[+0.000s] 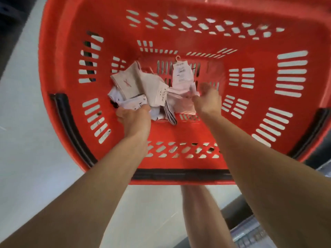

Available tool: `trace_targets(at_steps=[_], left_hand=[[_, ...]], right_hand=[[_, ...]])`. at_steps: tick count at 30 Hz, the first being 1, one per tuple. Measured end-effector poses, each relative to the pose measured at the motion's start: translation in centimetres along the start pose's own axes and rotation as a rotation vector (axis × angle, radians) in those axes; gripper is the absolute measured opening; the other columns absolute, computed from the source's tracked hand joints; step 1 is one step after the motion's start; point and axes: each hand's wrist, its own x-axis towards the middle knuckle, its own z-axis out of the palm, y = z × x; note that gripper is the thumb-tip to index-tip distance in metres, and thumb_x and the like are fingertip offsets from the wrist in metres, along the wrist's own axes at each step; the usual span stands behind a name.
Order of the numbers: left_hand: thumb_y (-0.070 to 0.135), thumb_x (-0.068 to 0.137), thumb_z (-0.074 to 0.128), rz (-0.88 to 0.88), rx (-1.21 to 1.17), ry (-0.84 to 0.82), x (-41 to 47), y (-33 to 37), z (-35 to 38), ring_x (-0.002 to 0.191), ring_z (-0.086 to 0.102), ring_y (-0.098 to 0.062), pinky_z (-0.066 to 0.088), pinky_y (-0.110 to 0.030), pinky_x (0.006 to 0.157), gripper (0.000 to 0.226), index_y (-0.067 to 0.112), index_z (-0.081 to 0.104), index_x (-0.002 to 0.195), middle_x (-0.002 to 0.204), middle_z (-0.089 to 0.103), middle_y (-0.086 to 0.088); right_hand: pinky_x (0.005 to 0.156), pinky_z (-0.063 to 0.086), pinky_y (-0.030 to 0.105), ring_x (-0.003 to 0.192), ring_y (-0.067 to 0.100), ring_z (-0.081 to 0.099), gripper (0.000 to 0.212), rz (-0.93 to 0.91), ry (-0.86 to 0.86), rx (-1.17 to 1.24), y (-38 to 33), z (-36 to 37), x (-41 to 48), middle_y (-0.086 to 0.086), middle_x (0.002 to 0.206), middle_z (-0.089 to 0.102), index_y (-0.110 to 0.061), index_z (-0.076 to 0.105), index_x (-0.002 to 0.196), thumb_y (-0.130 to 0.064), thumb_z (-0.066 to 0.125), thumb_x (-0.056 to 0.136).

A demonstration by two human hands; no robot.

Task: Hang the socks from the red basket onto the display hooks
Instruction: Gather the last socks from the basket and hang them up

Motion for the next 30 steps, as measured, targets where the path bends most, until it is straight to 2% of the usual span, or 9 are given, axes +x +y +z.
trace_targets(at_steps=[3, 5, 8, 11, 15, 18, 21, 25, 30], left_hand=[[0.025, 0.061, 0.066, -0.088, -0.146, -0.007, 1.4, 0.3, 1.1, 0.13, 0.052, -0.035, 0.043, -0.054, 0.109, 0.088, 0.008, 0.032, 0.14, 0.144, 0.047, -0.019], [0.028, 0.05, 0.062, -0.127, -0.19, -0.013, 2.3, 0.3, 1.4, 0.128, 0.054, -0.031, 0.043, -0.05, 0.11, 0.093, 0.01, 0.037, 0.138, 0.142, 0.052, -0.015], [0.03, 0.049, 0.062, -0.122, -0.199, -0.024, 2.9, 0.0, 1.8, 0.126, 0.055, -0.032, 0.045, -0.051, 0.108, 0.095, 0.012, 0.036, 0.137, 0.138, 0.053, -0.014], [0.03, 0.049, 0.063, -0.142, -0.199, -0.014, 3.2, -0.1, 2.0, 0.124, 0.056, -0.033, 0.046, -0.051, 0.107, 0.093, 0.013, 0.037, 0.137, 0.137, 0.055, -0.015], [0.03, 0.05, 0.061, -0.153, -0.211, -0.002, 3.3, -0.2, 2.2, 0.122, 0.056, -0.031, 0.047, -0.049, 0.106, 0.087, 0.015, 0.04, 0.134, 0.134, 0.056, -0.014], [0.029, 0.049, 0.062, -0.171, -0.215, 0.003, 3.2, 0.1, 2.2, 0.121, 0.058, -0.034, 0.048, -0.05, 0.105, 0.09, 0.014, 0.04, 0.135, 0.135, 0.056, -0.016], [0.029, 0.049, 0.064, -0.194, -0.227, 0.002, 3.1, 0.4, 2.2, 0.122, 0.058, -0.035, 0.049, -0.051, 0.103, 0.092, 0.015, 0.043, 0.138, 0.137, 0.055, -0.017], [0.025, 0.058, 0.07, -0.212, -0.231, 0.004, 2.7, 0.3, 2.4, 0.125, 0.056, -0.035, 0.048, -0.051, 0.105, 0.085, 0.014, 0.042, 0.137, 0.139, 0.052, -0.019], [0.015, 0.084, 0.068, -0.183, -0.211, -0.008, 2.4, -0.7, 3.1, 0.111, 0.051, -0.025, 0.045, -0.053, 0.107, 0.059, 0.013, 0.04, 0.136, 0.136, 0.049, -0.012]], right_hand=[[0.078, 0.046, 0.033, 0.101, 0.026, 0.062, 0.029, -0.028, -0.037, 0.003, -0.1, 0.9, 3.0, 0.008, 0.107, 0.067, -0.011, 0.059, 0.117, -0.021, 0.066, 0.09], [0.1, 0.049, 0.039, 0.119, 0.027, 0.057, 0.067, -0.01, -0.257, 0.049, -0.4, 1.8, 4.5, 0.013, 0.128, 0.06, -0.009, 0.046, 0.134, -0.008, 0.08, 0.077], [0.116, 0.033, 0.043, 0.144, 0.032, 0.03, 0.119, -0.047, -0.48, -0.09, -0.7, 3.6, 5.0, 0.017, 0.158, 0.02, -0.012, -0.003, 0.156, -0.012, 0.084, 0.074], [0.093, 0.054, 0.04, 0.116, 0.029, 0.062, 0.089, 0.031, -0.399, 0.054, -0.4, 5.2, 4.5, 0.019, 0.141, 0.046, -0.007, 0.016, 0.153, -0.036, 0.07, 0.088], [0.084, 0.056, 0.041, 0.1, 0.032, 0.068, 0.053, -0.113, -0.336, -0.246, 0.3, 6.5, 3.9, 0.014, 0.107, 0.069, -0.01, 0.046, 0.129, -0.013, 0.069, 0.081], [0.075, 0.051, 0.034, 0.094, 0.032, 0.067, 0.027, -0.111, -0.243, -0.246, 0.3, 6.2, 3.6, 0.013, 0.099, 0.071, -0.012, 0.061, 0.107, -0.018, 0.064, 0.081], [0.071, 0.049, 0.033, 0.086, 0.029, 0.065, 0.027, -0.106, -0.158, -0.07, 0.2, 5.6, 3.2, 0.004, 0.092, 0.069, -0.02, 0.057, 0.102, -0.027, 0.063, 0.077], [0.081, 0.053, 0.032, 0.094, 0.018, 0.066, 0.039, -0.056, -0.273, 0.197, 0.3, 5.1, 2.6, -0.005, 0.103, 0.069, -0.026, 0.055, 0.115, -0.041, 0.068, 0.081], [0.08, 0.046, 0.033, 0.099, 0.025, 0.061, 0.07, -0.089, -0.35, -0.055, 0.3, 5.3, 3.0, 0.005, 0.115, 0.063, -0.018, 0.034, 0.133, -0.039, 0.075, 0.08]])
